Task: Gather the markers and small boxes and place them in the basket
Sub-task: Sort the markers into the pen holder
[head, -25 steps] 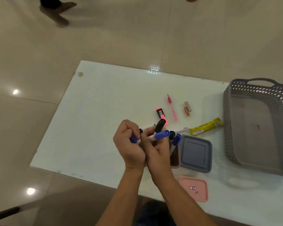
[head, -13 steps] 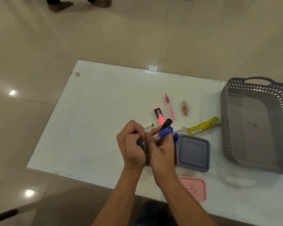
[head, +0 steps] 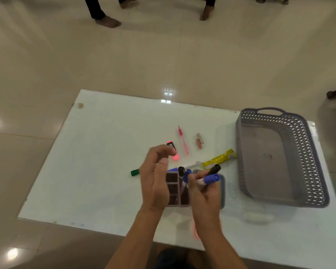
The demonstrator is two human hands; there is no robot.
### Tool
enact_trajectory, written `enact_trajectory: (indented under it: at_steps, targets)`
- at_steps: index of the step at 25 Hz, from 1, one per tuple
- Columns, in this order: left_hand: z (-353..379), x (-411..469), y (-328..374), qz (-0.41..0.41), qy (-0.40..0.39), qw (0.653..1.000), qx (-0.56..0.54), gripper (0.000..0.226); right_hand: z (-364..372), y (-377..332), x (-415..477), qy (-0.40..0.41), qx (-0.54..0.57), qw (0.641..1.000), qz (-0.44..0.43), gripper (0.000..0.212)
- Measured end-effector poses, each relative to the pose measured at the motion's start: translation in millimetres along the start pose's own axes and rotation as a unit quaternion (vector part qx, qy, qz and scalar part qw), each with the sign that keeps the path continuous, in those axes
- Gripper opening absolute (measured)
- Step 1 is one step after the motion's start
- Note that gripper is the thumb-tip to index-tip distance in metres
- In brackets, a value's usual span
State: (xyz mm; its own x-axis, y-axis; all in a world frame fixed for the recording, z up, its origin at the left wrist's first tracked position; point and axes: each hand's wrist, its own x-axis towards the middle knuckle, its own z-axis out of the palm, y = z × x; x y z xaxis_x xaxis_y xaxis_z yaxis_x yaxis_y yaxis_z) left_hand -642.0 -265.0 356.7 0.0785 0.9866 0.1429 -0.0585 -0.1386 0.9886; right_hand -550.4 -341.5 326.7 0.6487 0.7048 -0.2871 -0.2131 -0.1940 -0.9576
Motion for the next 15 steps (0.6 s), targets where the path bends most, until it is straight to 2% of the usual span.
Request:
enact_trajectory:
  at_steps: [1, 3, 5, 9, 15]
  targets:
    - [8.2, -0.9, 2.9, -0.014, -0.047, 0.999, -0.004, 0.03, 2.6, -0.6, 0.3, -0.011, -0.002, 1.0, 0.001, 0.008]
    - [22.1, -5.2, 6.2, -0.06, -0.119, 0.99, -0.036, 0.03, 8.4, 0.5, 1.1, -0.01, 0.006, 1.0, 0.008, 0.018]
    - [29.7, -7.4, 5.6, -0.08, -0.14, 0.986, -0.054, 0.033, 11.6, 1.7, -0.2, -0.008, 0.013, 1.0, -0.002, 0.017]
    - [21.1, -1.9, 4.2, -0.063, -0.104, 0.99, -0.072, 0.039, 13.5, 13.3, -7.4, -0.014, -0.002, 1.0, -0.004, 0.02]
    - [0.8, 6.0, 5.9, -0.034, -0.035, 0.999, -0.02, 0.044, 10.7, 14.7, -12.6, 0.006, -0.053, 0.998, 0.015, 0.029]
